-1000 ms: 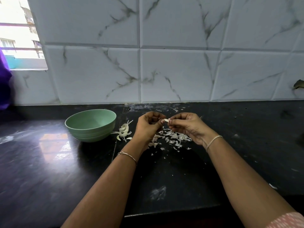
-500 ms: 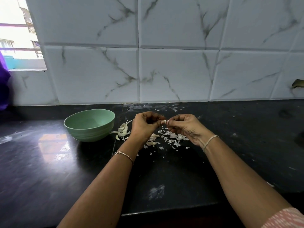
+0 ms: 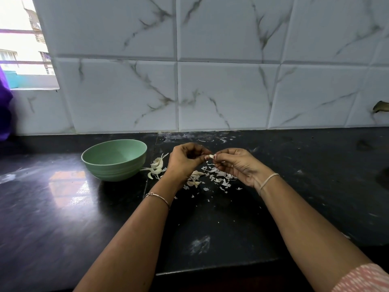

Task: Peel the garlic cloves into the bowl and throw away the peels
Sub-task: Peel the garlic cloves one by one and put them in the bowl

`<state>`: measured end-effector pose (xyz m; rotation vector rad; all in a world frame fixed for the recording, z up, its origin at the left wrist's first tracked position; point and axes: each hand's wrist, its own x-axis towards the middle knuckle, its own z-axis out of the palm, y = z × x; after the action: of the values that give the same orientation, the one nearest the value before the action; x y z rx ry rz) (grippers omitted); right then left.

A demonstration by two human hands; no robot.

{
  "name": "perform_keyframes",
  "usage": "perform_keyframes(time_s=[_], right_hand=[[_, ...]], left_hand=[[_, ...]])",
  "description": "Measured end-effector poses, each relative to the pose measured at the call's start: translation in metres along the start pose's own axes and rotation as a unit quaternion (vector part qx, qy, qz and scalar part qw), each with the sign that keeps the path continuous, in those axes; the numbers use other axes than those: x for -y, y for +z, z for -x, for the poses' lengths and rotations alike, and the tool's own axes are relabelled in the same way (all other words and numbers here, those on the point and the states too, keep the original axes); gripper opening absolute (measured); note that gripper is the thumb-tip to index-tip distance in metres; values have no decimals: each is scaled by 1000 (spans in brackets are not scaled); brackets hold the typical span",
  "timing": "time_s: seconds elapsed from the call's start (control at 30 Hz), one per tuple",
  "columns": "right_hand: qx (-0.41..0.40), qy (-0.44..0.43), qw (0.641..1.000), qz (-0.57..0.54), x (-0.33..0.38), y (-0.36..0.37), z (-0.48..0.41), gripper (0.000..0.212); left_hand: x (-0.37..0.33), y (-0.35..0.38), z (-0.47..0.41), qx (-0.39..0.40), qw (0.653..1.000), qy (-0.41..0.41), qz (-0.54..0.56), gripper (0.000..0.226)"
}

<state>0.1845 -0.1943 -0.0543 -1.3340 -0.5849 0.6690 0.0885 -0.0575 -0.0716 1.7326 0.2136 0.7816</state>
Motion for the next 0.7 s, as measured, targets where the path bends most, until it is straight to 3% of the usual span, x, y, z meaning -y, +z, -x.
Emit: perform_keyframes(time_s=[0.37, 0.7], right_hand=[[-18, 3, 1000, 9, -3, 1, -4, 6], [-4, -1, 1000, 16, 1, 2, 0, 4]], left_hand=[[-1, 4, 1, -13, 998, 33, -58, 17], [4, 2, 1, 13, 998, -30, 55, 19]])
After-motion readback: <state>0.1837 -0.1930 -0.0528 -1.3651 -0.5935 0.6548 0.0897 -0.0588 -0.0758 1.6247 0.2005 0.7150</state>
